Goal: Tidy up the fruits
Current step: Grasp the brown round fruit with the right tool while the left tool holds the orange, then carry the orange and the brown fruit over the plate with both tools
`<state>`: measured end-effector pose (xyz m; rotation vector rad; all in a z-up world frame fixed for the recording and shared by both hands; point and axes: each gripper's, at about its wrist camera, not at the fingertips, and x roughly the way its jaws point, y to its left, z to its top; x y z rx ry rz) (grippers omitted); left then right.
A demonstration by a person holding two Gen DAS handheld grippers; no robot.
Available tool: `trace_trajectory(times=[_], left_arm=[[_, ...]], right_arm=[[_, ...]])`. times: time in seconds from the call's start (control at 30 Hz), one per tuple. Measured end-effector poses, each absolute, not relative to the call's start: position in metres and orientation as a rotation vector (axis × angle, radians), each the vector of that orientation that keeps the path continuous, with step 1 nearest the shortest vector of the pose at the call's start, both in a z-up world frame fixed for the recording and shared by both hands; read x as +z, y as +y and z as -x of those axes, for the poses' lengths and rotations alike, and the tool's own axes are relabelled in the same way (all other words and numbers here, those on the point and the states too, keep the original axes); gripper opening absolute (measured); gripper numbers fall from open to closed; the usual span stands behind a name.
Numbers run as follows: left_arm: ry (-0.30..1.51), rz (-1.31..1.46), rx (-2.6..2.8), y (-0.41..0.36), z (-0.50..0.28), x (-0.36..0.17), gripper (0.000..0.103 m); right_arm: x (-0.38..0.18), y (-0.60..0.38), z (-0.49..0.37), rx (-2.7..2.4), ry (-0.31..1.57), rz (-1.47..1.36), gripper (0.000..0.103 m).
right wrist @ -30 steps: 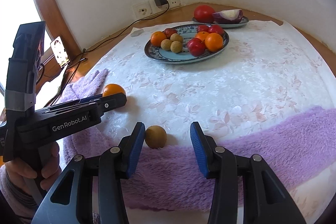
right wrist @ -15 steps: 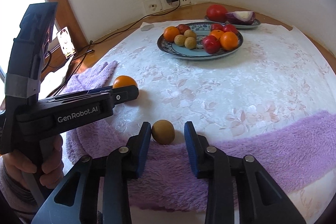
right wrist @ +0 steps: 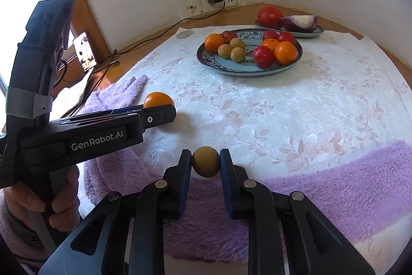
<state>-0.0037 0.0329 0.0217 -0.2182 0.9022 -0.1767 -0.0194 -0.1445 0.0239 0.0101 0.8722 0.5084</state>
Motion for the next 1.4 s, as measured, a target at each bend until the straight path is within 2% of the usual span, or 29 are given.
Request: trace_trajectory(times=[1.4], left_arm=[[0.866,0.188,-0.224,0.012,-0.072,0.05,0.037]], right_arm=[[0.053,-0.174,-0.063,0.435,0.819,-0.052,0.024]])
